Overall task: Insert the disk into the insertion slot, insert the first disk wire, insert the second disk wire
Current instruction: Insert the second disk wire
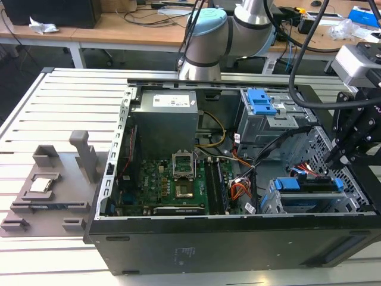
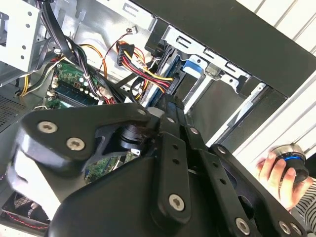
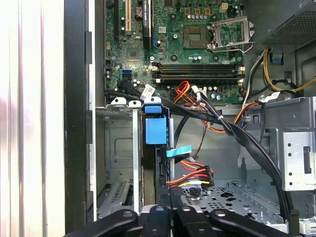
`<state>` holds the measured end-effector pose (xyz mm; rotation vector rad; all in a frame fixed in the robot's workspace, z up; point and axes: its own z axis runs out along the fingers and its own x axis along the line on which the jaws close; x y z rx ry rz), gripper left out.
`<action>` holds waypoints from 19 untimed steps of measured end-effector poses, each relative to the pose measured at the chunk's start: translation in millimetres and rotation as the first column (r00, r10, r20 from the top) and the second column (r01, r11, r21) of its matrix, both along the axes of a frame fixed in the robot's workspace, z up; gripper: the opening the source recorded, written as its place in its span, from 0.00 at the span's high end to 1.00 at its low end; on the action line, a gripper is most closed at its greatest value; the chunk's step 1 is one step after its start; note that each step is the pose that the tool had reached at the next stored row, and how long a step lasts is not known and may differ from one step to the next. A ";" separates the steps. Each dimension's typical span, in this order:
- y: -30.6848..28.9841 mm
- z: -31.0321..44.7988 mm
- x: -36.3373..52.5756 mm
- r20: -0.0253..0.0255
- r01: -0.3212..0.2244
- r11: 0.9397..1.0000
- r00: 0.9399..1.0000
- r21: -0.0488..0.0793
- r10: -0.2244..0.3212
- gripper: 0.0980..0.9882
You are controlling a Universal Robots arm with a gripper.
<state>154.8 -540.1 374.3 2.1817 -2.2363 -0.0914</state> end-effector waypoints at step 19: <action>0.5 -1.2 -31.9 0.000 0.000 1.000 1.000 0.000 0.000 0.77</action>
